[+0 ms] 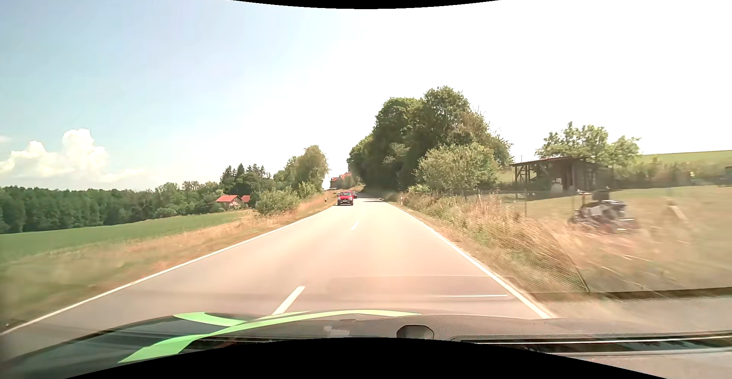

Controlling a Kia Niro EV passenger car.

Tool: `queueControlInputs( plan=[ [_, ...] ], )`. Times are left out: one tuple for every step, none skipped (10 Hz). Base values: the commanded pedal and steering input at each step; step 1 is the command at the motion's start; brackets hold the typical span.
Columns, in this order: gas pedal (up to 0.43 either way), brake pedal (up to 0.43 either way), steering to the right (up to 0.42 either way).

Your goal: Follow the waypoints while adhering to traffic rules and regulations

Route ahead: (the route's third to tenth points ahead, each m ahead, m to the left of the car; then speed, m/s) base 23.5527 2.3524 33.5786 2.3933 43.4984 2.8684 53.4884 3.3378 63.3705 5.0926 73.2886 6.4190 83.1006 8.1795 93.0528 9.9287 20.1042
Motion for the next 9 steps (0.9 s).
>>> queueControlInputs(
  plan=[
    [0.268, 0.000, -0.008],
    [0.248, 0.000, -0.009],
    [0.248, 0.000, -0.009],
    [0.248, 0.000, -0.009],
    [0.248, 0.000, -0.012],
    [0.248, 0.000, -0.014],
    [0.228, 0.000, -0.015],
    [0.228, 0.000, -0.015],
    [0.228, 0.000, -0.014]
  ],
)
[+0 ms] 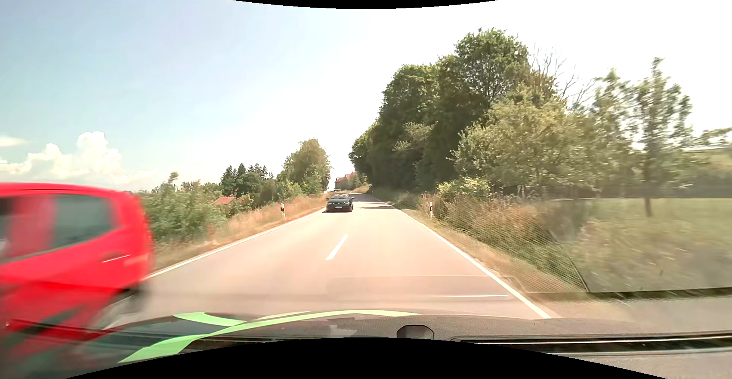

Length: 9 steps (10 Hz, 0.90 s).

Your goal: Follow the waypoints while adhering to traffic rules and regulations

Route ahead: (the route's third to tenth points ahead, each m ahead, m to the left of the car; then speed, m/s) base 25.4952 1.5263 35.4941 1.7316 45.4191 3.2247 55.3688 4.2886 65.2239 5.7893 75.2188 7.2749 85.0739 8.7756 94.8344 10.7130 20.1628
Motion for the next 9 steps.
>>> queueControlInputs(
  plan=[
    [0.228, 0.000, -0.015],
    [0.228, 0.000, -0.016],
    [0.228, 0.000, -0.015],
    [0.240, 0.000, -0.012],
    [0.248, 0.000, -0.011],
    [0.260, 0.000, -0.011],
    [0.260, 0.000, -0.011],
    [0.260, 0.000, -0.012],
    [0.240, 0.000, -0.014]
  ],
)
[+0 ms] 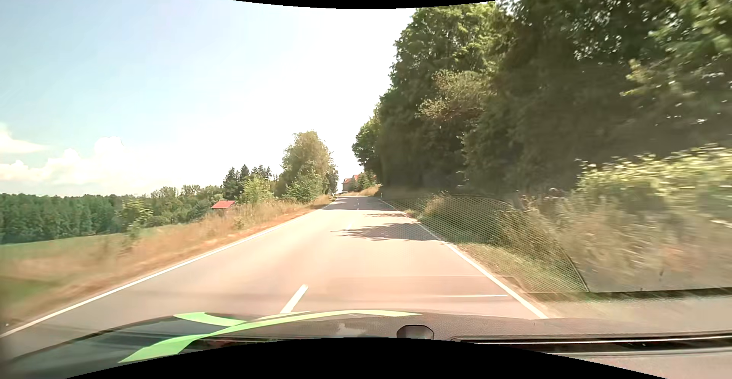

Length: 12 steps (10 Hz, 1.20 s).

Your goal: Follow the waypoints while adhering to traffic rules and regulations

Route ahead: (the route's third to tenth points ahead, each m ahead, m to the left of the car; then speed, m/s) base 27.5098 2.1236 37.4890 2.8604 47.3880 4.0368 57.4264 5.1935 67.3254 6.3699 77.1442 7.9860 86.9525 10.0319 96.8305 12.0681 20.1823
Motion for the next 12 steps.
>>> queueControlInputs(
  plan=[
    [0.220, 0.000, -0.015],
    [0.220, 0.000, -0.015],
    [0.220, 0.000, -0.015],
    [0.220, 0.000, -0.015],
    [0.197, 0.000, -0.014],
    [0.197, 0.000, -0.015],
    [0.197, 0.000, -0.014],
    [0.197, 0.000, -0.013],
    [0.197, 0.000, -0.013],
    [0.209, 0.000, -0.013],
    [0.209, 0.000, -0.012],
    [0.209, 0.000, -0.012]
  ],
)
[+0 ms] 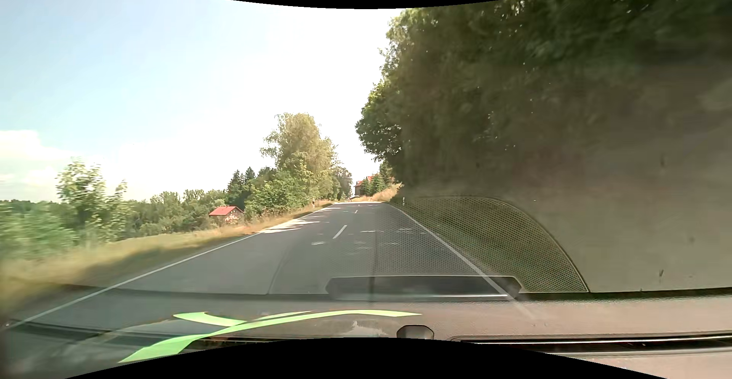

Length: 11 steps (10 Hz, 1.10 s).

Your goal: Follow the waypoints while adhering to traffic rules and regulations

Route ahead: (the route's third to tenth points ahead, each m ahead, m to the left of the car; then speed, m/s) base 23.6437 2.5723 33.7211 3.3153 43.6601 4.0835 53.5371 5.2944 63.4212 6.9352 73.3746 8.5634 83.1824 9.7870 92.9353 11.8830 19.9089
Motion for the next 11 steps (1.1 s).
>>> queueControlInputs(
  plan=[
    [0.197, 0.000, -0.012],
    [0.189, 0.000, -0.012],
    [0.189, 0.000, -0.013],
    [0.177, 0.000, -0.016],
    [0.189, 0.000, -0.016],
    [0.189, 0.000, -0.015],
    [0.197, 0.000, -0.016],
    [0.197, 0.000, -0.016],
    [0.197, 0.000, -0.016],
    [0.197, 0.000, -0.016],
    [0.197, 0.000, -0.016]
  ],
)
